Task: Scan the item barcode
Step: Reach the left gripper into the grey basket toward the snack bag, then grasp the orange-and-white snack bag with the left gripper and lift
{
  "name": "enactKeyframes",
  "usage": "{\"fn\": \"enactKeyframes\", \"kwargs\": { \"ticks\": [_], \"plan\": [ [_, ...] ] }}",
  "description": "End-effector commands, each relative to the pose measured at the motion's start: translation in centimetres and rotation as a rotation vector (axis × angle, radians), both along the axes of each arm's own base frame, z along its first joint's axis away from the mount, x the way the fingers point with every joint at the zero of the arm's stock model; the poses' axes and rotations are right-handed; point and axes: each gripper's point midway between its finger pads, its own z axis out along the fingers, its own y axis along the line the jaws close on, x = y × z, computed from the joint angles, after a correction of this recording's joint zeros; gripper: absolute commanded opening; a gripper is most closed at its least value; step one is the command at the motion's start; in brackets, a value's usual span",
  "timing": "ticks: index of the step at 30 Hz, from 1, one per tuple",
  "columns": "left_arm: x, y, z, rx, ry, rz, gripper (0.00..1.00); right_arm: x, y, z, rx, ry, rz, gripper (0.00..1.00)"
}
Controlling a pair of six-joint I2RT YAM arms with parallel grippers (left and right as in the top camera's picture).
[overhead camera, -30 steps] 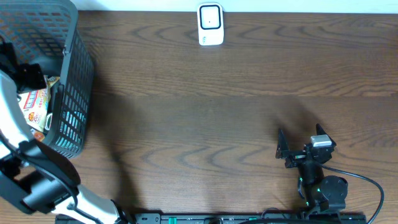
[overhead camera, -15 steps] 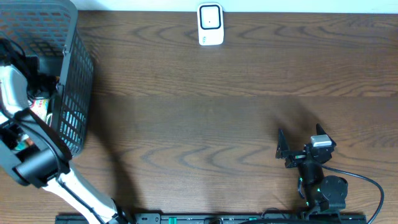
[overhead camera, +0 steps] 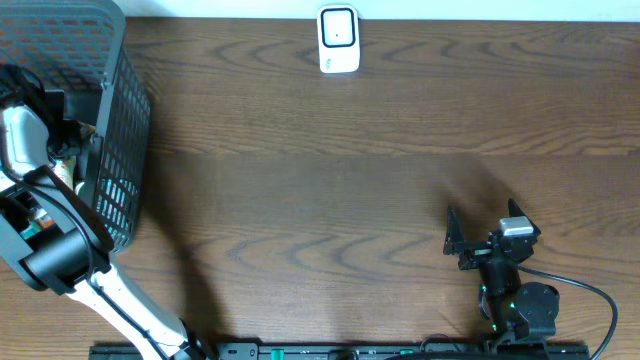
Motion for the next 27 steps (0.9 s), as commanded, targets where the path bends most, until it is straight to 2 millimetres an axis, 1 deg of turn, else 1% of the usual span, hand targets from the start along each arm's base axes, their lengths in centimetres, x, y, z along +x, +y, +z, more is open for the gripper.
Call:
{"fn": "enactKeyframes", "kwargs": {
  "ticks": [1, 3, 5, 6, 7, 9, 10, 11, 12, 14, 15, 16, 17, 18, 20, 22, 23, 25, 26, 27],
  "plan": [
    [-0.2, -0.5, 0.0, -0.039, -0.019, 0.064, 0.07, 0.0, 0.1, 0.0, -0.011, -0.001, 0.004, 0.99],
    [0.0, -0.3, 1.9, -0.028, -0.071, 0.106, 0.07, 0.0, 0.1, 0.0, -0.011, -0.001, 0.004, 0.99],
    [0.5, 0.0, 5.2, -0.005, -0.155, 0.151, 0.07, 0.0, 0.1, 0.0, -0.011, -0.001, 0.004, 0.99],
    [0.9, 0.2, 8.8, 0.025, -0.251, 0.19, 0.07, 0.0, 0.1, 0.0, -0.011, -0.001, 0.004, 0.99],
    [1.0, 0.3, 10.9, 0.043, -0.306, 0.206, 0.07, 0.0, 0.1, 0.0, -0.011, -0.001, 0.004, 0.99],
    [0.9, 0.2, 16.1, 0.083, -0.441, 0.24, 0.07, 0.0, 0.1, 0.0, -0.011, -0.001, 0.004, 0.99],
    [0.8, -0.1, 19.1, 0.097, -0.522, 0.249, 0.07, 0.0, 0.1, 0.0, -0.011, -0.001, 0.004, 0.99],
    [0.6, -0.5, 21.3, 0.103, -0.58, 0.245, 0.07, 0.0, 0.1, 0.0, -0.011, -0.001, 0.004, 0.99],
    [0.3, -1.2, 24.2, 0.11, -0.657, 0.237, 0.07, 0.0, 0.1, 0.0, -0.011, -0.001, 0.004, 0.99],
    [-0.4, -2.4, 28.3, 0.118, -0.766, 0.214, 0.07, 0.0, 0.1, 0.0, -0.011, -0.001, 0.004, 0.99],
    [-1.0, -3.5, 31.0, 0.116, -0.837, 0.189, 0.07, 0.0, 0.1, 0.0, -0.011, -0.001, 0.004, 0.99],
    [-1.7, -4.5, 33.1, 0.116, -0.89, 0.165, 0.07, 0.0, 0.1, 0.0, -0.011, -0.001, 0.004, 0.99],
    [-3.0, -6.4, 36.7, 0.121, -0.977, 0.115, 0.07, 0.0, 0.1, 0.0, -0.011, -0.001, 0.004, 0.99],
    [-3.8, -7.1, 38.1, 0.128, -1.012, 0.097, 0.07, 0.0, 0.1, 0.0, -0.011, -0.001, 0.004, 0.99],
    [-5.0, -8.0, 39.9, 0.147, -1.05, 0.085, 0.07, 0.0, 0.1, 0.0, -0.011, -0.001, 0.004, 0.99],
    [-5.6, -8.4, 40.6, 0.154, -1.063, 0.081, 0.08, 0.0, 0.1, 0.0, -0.011, -0.001, 0.004, 0.99],
    [-5.7, -8.4, 40.5, 0.153, -1.06, 0.082, 0.12, 0.0, 0.1, 0.0, -0.011, -0.001, 0.004, 0.99],
    [-5.4, -8.3, 39.6, 0.14, -1.038, 0.087, 0.62, 0.0, 0.1, 0.0, -0.011, -0.001, 0.004, 0.99],
    [-5.1, -8.1, 38.9, 0.132, -1.022, 0.092, 0.79, 0.0, 0.1, 0.0, -0.011, -0.001, 0.004, 0.99],
    [-4.8, -7.9, 38.1, 0.123, -1.004, 0.096, 0.88, 0.0, 0.1, 0.0, -0.011, -0.001, 0.004, 0.99]
  ]
}}
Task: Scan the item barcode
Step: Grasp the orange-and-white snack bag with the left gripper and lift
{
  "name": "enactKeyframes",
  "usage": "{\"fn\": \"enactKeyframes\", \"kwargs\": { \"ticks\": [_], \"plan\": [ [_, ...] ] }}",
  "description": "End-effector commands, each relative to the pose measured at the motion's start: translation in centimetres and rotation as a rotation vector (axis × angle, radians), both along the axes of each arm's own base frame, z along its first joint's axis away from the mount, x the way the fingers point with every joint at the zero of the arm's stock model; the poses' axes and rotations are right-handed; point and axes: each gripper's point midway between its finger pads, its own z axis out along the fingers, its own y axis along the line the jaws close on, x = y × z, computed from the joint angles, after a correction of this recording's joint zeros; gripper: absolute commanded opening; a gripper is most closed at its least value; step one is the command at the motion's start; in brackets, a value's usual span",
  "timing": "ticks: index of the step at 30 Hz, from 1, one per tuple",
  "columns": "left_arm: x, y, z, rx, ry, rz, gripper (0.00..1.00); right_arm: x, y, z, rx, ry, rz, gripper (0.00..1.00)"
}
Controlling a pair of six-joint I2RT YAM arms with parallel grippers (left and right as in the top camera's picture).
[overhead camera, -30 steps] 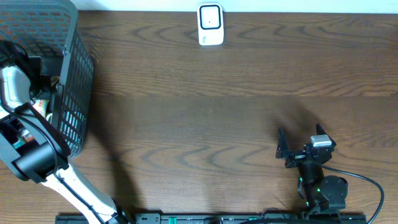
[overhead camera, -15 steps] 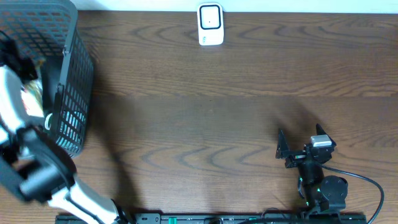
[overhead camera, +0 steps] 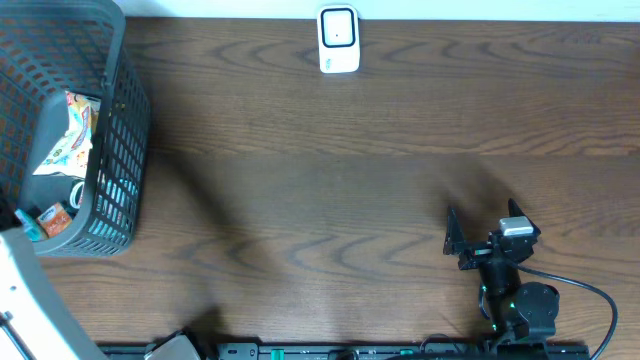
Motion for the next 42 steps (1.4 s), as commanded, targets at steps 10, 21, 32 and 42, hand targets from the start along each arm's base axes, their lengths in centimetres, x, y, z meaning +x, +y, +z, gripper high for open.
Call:
{"fn": "enactKeyframes", "kwargs": {
  "ticks": [10, 21, 32, 42],
  "plan": [
    [7.4, 4.6, -15.8, -0.163, 0.354, -0.045, 0.98, 0.0, 0.1, 0.0, -0.011, -0.001, 0.004, 0.99],
    [10.9, 3.1, -31.2, -0.345, 0.646, -0.299, 0.98, 0.0, 0.1, 0.0, -0.011, -0.001, 0.004, 0.99],
    [9.5, 2.1, -39.6, -0.441, 0.85, -0.367, 0.98, 0.0, 0.1, 0.0, -0.011, -0.001, 0.004, 0.99],
    [7.9, 3.4, -45.0, -0.446, 0.999, -0.305, 0.98, 0.0, 0.1, 0.0, -0.011, -0.001, 0.004, 0.99]
  ]
}}
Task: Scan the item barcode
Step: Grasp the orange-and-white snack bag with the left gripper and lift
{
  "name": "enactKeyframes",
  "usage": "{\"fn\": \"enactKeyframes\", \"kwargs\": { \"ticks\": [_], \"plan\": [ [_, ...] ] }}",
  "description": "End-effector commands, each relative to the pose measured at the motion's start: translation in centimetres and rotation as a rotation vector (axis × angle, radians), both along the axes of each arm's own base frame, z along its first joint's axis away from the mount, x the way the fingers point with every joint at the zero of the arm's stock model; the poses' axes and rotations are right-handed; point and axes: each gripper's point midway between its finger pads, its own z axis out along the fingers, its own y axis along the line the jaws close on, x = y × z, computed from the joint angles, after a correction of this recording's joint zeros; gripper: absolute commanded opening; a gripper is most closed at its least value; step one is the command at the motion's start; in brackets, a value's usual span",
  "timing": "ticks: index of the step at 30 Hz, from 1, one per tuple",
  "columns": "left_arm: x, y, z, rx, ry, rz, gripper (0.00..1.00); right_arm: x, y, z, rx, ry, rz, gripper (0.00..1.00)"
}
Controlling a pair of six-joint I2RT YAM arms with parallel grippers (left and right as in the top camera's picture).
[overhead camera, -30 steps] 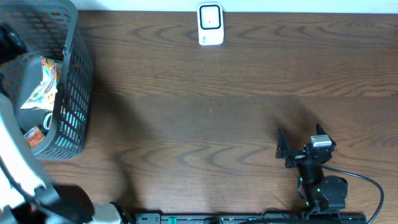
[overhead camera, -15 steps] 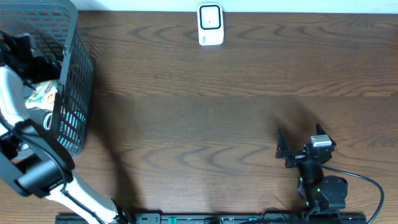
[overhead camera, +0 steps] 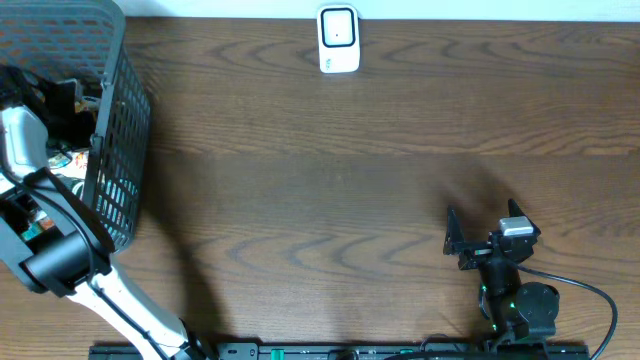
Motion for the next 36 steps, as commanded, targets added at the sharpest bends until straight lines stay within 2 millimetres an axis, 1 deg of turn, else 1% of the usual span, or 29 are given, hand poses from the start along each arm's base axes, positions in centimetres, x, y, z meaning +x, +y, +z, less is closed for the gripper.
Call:
{"fn": "enactKeyframes", "kwargs": {
  "ticks": [1, 2, 4, 5, 6, 7, 8, 11, 13, 17, 20, 21, 22, 23, 25, 26, 27, 28, 29, 30, 32, 33, 35, 36],
  "plan": [
    [-1.2, 0.4, -3.6, 0.002, 0.096, 0.001, 1.0, 0.0, 0.1, 0.0, -0.011, -0.001, 0.004, 0.99],
    [-1.2, 0.3, -4.2, -0.003, 0.105, 0.001, 0.94, 0.0, 0.1, 0.0, -0.011, -0.001, 0.004, 0.99],
    [-1.4, 0.3, -5.0, -0.012, 0.119, 0.001, 0.71, 0.0, 0.1, 0.0, -0.011, -0.001, 0.004, 0.99],
    [-1.4, 0.3, -5.1, -0.013, 0.121, 0.001, 0.61, 0.0, 0.1, 0.0, -0.011, -0.001, 0.004, 0.99],
    [-1.4, 0.3, -5.1, -0.014, 0.121, 0.001, 0.54, 0.0, 0.1, 0.0, -0.011, -0.001, 0.004, 0.99],
    [-1.3, 0.3, -5.1, -0.012, 0.119, 0.002, 0.5, 0.0, 0.1, 0.0, -0.011, -0.001, 0.004, 0.99],
    [-1.3, 0.4, -4.9, -0.01, 0.114, 0.006, 0.44, 0.0, 0.1, 0.0, -0.011, -0.001, 0.004, 0.99],
    [-0.7, 0.8, -3.7, 0.003, 0.084, 0.026, 0.09, 0.0, 0.1, 0.0, -0.011, -0.001, 0.004, 0.99],
    [-0.2, 1.3, -2.0, 0.011, 0.045, 0.078, 0.07, 0.0, 0.1, 0.0, -0.011, -0.001, 0.004, 0.99],
    [1.4, 2.8, 4.0, 0.031, -0.099, 0.229, 0.07, 0.0, 0.1, 0.0, -0.011, -0.001, 0.004, 0.99],
    [1.6, 3.3, 10.4, 0.065, -0.241, 0.303, 0.07, 0.0, 0.1, 0.0, -0.011, -0.001, 0.004, 0.99],
    [1.5, 3.3, 13.1, 0.083, -0.298, 0.317, 0.07, 0.0, 0.1, 0.0, -0.011, -0.001, 0.004, 0.99],
    [1.1, 3.2, 15.9, 0.099, -0.357, 0.334, 0.07, 0.0, 0.1, 0.0, -0.011, -0.001, 0.004, 0.99],
    [0.8, 3.1, 17.7, 0.107, -0.393, 0.346, 0.07, 0.0, 0.1, 0.0, -0.011, -0.001, 0.004, 0.99],
    [-0.3, 2.3, 23.1, 0.127, -0.51, 0.382, 0.08, 0.0, 0.1, 0.0, -0.011, -0.001, 0.004, 0.99],
    [-0.7, 2.0, 24.8, 0.131, -0.55, 0.394, 0.07, 0.0, 0.1, 0.0, -0.011, -0.001, 0.004, 0.99],
    [-1.4, 1.5, 27.0, 0.134, -0.599, 0.411, 0.07, 0.0, 0.1, 0.0, -0.011, -0.001, 0.004, 0.99],
    [-2.3, 0.9, 29.5, 0.129, -0.66, 0.437, 0.07, 0.0, 0.1, 0.0, -0.011, -0.001, 0.004, 0.99],
    [-3.0, 0.4, 31.1, 0.122, -0.699, 0.456, 0.07, 0.0, 0.1, 0.0, -0.011, -0.001, 0.004, 0.99],
    [-4.0, -0.3, 33.3, 0.097, -0.757, 0.496, 0.07, 0.0, 0.1, 0.0, -0.011, -0.001, 0.004, 0.99],
    [-5.6, -1.9, 36.4, 0.014, -0.847, 0.559, 0.07, 0.0, 0.1, 0.0, -0.011, -0.001, 0.004, 0.99],
    [-6.2, -3.4, 38.0, -0.06, -0.895, 0.565, 0.07, 0.0, 0.1, 0.0, -0.011, -0.001, 0.004, 0.99],
    [-6.5, -6.4, 39.8, -0.175, -0.943, 0.511, 0.07, 0.0, 0.1, 0.0, -0.011, -0.001, 0.004, 0.99],
    [-6.4, -8.1, 40.6, -0.222, -0.959, 0.457, 0.07, 0.0, 0.1, 0.0, -0.011, -0.001, 0.004, 0.99]
  ]
}}
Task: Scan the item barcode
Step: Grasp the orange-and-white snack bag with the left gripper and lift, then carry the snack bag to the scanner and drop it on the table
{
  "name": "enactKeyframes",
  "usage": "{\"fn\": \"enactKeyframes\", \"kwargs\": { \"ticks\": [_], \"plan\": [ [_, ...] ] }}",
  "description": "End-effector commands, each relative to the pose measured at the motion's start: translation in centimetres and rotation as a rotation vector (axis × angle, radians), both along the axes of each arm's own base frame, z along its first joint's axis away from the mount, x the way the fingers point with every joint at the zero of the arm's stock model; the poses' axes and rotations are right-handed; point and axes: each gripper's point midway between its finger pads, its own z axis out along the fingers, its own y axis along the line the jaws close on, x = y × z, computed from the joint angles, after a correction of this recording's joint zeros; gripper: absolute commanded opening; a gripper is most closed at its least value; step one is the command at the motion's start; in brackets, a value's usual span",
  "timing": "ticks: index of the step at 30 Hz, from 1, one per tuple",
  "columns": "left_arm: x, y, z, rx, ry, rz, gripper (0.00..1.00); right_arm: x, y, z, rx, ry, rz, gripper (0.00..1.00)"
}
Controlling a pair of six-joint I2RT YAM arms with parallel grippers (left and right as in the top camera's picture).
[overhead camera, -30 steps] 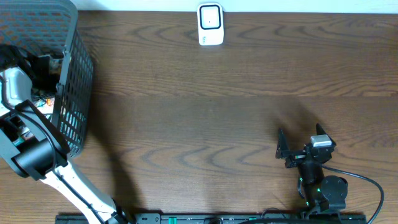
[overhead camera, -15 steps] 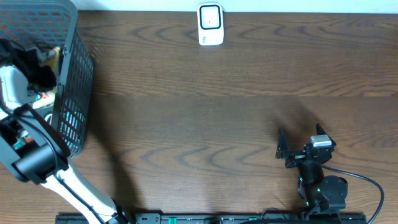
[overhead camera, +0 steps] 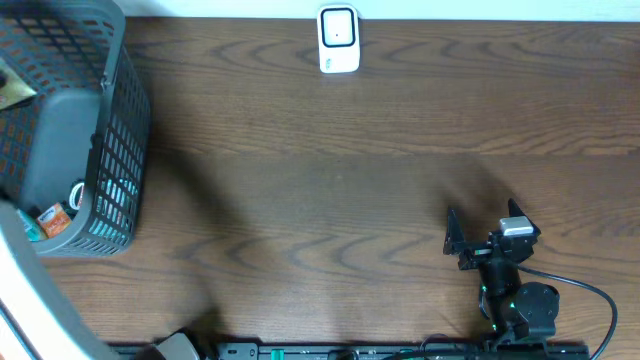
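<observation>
The white barcode scanner (overhead camera: 338, 40) stands at the table's far edge, near the middle. A dark mesh basket (overhead camera: 118, 120) sits at the far left. At the frame's left edge, over the basket, a corner of a yellowish packet (overhead camera: 10, 87) shows; what holds it is cut off. Only a white strip of my left arm (overhead camera: 12, 285) shows at the lower left, and its gripper is out of frame. My right gripper (overhead camera: 455, 240) rests open on the table at the lower right, holding nothing.
On the basket floor lie a small orange item (overhead camera: 50, 218), a white ring-shaped thing (overhead camera: 78, 192) and something bluish (overhead camera: 120, 190). A black cable (overhead camera: 600, 300) loops beside the right arm's base. A black rail (overhead camera: 350, 350) runs along the near table edge.
My left arm was reaching into the basket; now it is out of the basket and almost out of frame. A corner of the packet shows at the left edge. The right arm is unchanged.
At first my left arm reached into the basket. Then it was withdrawn and a colourful packet lay on the basket floor. Then the arm was in the basket again, over the packet. Now the arm is out, and the packet is off that floor.
</observation>
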Motion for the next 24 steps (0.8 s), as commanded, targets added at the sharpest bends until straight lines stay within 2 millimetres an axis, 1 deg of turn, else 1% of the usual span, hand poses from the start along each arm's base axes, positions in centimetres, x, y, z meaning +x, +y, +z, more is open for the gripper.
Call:
{"fn": "enactKeyframes", "kwargs": {
  "ticks": [1, 2, 3, 6, 8, 10, 11, 12, 14, 16, 17, 18, 19, 20, 21, 22, 23, 24],
  "plan": [
    [0.8, -6.8, 2.8, -0.202, -0.138, -0.225, 0.07, 0.0, 0.1, 0.0, -0.011, -0.001, 0.004, 0.99],
    [1.0, -8.6, 3.1, -0.208, -0.145, -0.292, 0.07, 0.0, 0.1, 0.0, -0.011, -0.001, 0.004, 0.99],
    [1.7, -12.5, 3.3, -0.224, -0.138, -0.416, 0.07, 0.0, 0.1, 0.0, -0.011, -0.001, 0.004, 0.99],
    [2.8, -18.1, 2.2, -0.253, -0.092, -0.561, 0.08, 0.0, 0.1, 0.0, -0.011, -0.001, 0.004, 0.99],
    [3.3, -21.7, 0.8, -0.28, -0.04, -0.651, 0.07, 0.0, 0.1, 0.0, -0.011, -0.001, 0.004, 0.99],
    [3.6, -26.1, -1.4, -0.315, 0.044, -0.752, 0.07, 0.0, 0.1, 0.0, -0.011, -0.001, 0.004, 0.99],
    [3.8, -27.6, -2.5, -0.324, 0.082, -0.779, 0.07, 0.0, 0.1, 0.0, -0.011, -0.001, 0.004, 0.99],
    [4.1, -29.2, -4.0, -0.327, 0.134, -0.794, 0.07, 0.0, 0.1, 0.0, -0.011, -0.001, 0.004, 0.99],
    [5.3, -32.2, -8.0, -0.299, 0.259, -0.779, 0.07, 0.0, 0.1, 0.0, -0.011, -0.001, 0.004, 0.99],
    [6.1, -34.3, -10.6, -0.276, 0.329, -0.781, 0.07, 0.0, 0.1, 0.0, -0.011, -0.001, 0.004, 0.99],
    [6.6, -36.0, -12.6, -0.266, 0.381, -0.793, 0.07, 0.0, 0.1, 0.0, -0.011, -0.001, 0.004, 0.99],
    [6.8, -37.2, -14.1, -0.257, 0.419, -0.804, 0.07, 0.0, 0.1, 0.0, -0.011, -0.001, 0.004, 0.99],
    [7.2, -38.5, -16.2, -0.24, 0.469, -0.807, 0.07, 0.0, 0.1, 0.0, -0.011, -0.001, 0.004, 0.99],
    [7.4, -39.5, -17.9, -0.227, 0.509, -0.809, 0.08, 0.0, 0.1, 0.0, -0.011, -0.001, 0.004, 0.99],
    [7.6, -40.7, -20.1, -0.212, 0.559, -0.811, 0.07, 0.0, 0.1, 0.0, -0.011, -0.001, 0.004, 0.99],
    [7.7, -41.4, -21.4, -0.206, 0.588, -0.818, 0.07, 0.0, 0.1, 0.0, -0.011, -0.001, 0.004, 0.99],
    [7.7, -42.7, -23.7, -0.199, 0.642, -0.831, 0.07, 0.0, 0.1, 0.0, -0.011, -0.001, 0.004, 0.99],
    [7.6, -43.3, -25.1, -0.195, 0.671, -0.838, 0.08, 0.0, 0.1, 0.0, -0.011, -0.001, 0.004, 0.99]
  ]
}}
